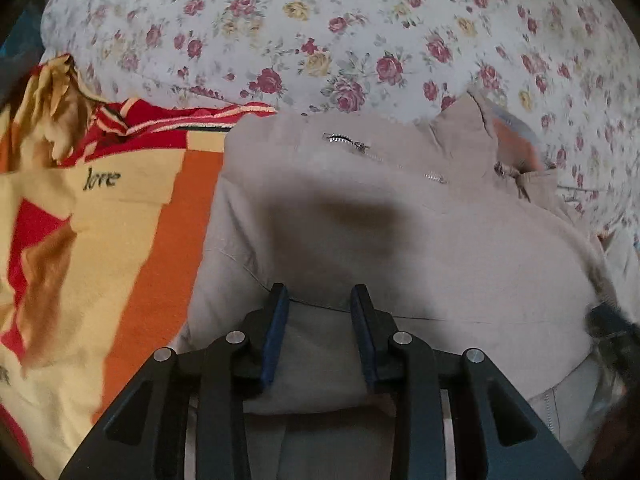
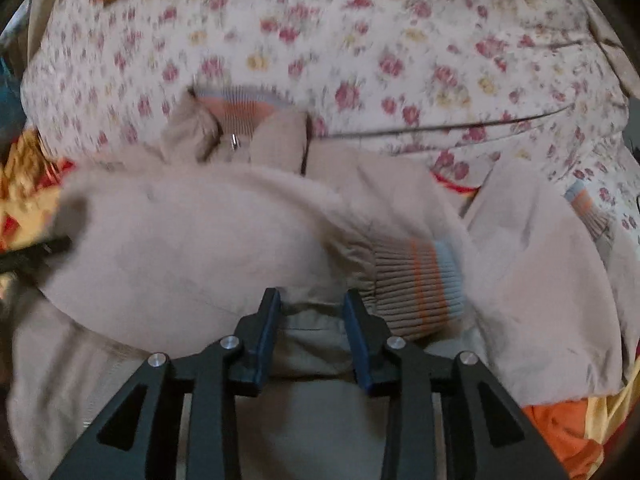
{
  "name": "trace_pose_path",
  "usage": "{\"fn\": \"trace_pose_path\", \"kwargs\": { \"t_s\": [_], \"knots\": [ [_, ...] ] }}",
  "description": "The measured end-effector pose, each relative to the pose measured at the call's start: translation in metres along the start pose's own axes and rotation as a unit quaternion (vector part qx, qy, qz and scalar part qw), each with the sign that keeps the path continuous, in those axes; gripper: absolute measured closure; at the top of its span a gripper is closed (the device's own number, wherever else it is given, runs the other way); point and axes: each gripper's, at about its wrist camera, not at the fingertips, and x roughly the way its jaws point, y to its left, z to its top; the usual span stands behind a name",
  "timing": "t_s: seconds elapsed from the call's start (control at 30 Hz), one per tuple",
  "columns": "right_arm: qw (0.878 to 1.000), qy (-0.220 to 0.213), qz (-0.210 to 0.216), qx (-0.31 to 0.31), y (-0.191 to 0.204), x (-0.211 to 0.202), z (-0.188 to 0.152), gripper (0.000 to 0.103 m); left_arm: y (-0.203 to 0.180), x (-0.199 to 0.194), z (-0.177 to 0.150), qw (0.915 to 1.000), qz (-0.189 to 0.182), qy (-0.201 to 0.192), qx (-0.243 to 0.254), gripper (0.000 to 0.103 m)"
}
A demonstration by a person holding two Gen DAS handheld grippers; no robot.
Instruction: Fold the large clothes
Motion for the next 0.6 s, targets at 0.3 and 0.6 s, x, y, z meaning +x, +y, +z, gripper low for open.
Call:
{"fn": "trace_pose_path", "kwargs": {
  "t_s": [0.3, 0.6],
  "knots": [
    [0.986, -0.110, -0.110, 0.059, -0.143, -0.105, 0.025, 0.032, -0.004, -0.032, 0.001, 0.9969, -0.048, -0.054, -0.032, 0.077],
    [0.984, 0.021, -0.171, -0.036, -0.198, -0.026, 0.056, 0.032, -0.006, -0.010, 0.002, 0.9967, -0.060, -0.028, -0.047, 0.077]
  ]
}}
